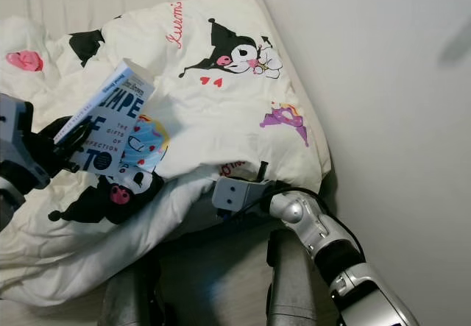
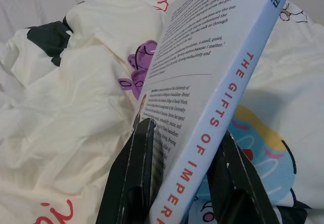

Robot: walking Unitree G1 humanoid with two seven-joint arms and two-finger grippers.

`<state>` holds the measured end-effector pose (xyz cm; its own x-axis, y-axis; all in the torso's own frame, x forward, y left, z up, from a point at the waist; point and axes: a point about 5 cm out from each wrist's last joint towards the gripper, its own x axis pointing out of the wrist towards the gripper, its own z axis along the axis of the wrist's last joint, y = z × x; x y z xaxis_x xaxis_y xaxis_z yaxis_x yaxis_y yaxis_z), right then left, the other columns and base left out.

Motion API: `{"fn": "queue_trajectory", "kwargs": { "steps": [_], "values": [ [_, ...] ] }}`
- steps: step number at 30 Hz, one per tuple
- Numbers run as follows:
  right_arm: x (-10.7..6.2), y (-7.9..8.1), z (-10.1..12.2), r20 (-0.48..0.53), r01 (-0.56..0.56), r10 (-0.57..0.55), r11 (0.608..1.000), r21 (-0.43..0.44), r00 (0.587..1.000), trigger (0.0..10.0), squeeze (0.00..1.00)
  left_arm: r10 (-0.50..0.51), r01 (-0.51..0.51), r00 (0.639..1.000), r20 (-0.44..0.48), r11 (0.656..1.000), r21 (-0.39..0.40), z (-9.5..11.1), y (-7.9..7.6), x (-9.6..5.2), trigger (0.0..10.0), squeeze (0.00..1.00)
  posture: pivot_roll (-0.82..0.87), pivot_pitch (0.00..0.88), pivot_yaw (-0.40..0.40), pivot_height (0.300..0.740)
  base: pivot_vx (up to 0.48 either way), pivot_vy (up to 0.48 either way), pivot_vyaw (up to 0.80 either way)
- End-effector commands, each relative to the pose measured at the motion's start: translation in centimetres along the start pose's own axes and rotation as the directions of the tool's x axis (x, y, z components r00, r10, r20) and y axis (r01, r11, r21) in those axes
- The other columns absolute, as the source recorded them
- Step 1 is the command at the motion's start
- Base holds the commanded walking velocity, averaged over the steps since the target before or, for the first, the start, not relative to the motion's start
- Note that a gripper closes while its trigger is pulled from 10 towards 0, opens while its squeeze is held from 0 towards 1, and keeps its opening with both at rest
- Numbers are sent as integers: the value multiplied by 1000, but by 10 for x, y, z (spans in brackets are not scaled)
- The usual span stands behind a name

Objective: Clean up the room

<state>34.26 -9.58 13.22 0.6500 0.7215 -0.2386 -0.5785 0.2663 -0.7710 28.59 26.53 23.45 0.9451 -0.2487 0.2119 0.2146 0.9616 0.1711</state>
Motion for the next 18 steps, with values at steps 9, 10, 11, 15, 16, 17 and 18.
{"fn": "queue_trajectory", "kwargs": {
  "steps": [9, 10, 11, 15, 16, 17, 18],
  "values": [
    [-19, 16, -8, 56, -349, 344, 919, 186, 937, 0, 0, -37, 39, 997, 71, 999, -19, 10, 2, -2, 0, 0, 29, 369, -61, 546, 0, 0, 0],
    [-31, 24, -12, 50, -495, 495, 846, 197, 867, 0, 0, -51, 54, 995, 88, 998, -24, 13, 2, -1, 0, 0, 29, 369, -61, 546, 0, 0, 0],
    [-39, 29, -15, 36, -576, 582, 792, 200, 812, 0, 0, -59, 61, 994, 97, 998, -25, 16, 2, -1, 0, 0, 29, 369, -61, 546, 0, 0, 0],
    [-59, 34, -26, -24, -680, 704, 693, 237, 709, 0, 0, -56, 58, 993, 107, 998, -14, 19, 5, 0, 0, 0, 26, 368, -61, 546, 0, 0, 0],
    [-59, 34, -26, -24, -680, 704, 693, 237, 709, 0, 0, -56, 58, 993, 107, 998, -14, 19, 5, 0, 0, 0, 26, 368, -61, 546, 0, 0, 0],
    [-63, 34, -30, -47, -691, 719, 682, 240, 693, 0, 0, -55, 57, 993, 108, 998, -13, 20, 6, 0, 0, 0, 26, 368, -61, 546, 0, 0, 0],
    [-63, 34, -30, -47, -691, 719, 682, 240, 693, 0, 0, -55, 57, 993, 108, 998, -13, 20, 6, 0, 0, 0, 26, 368, -61, 546, 0, 0, 0]
  ]
}}
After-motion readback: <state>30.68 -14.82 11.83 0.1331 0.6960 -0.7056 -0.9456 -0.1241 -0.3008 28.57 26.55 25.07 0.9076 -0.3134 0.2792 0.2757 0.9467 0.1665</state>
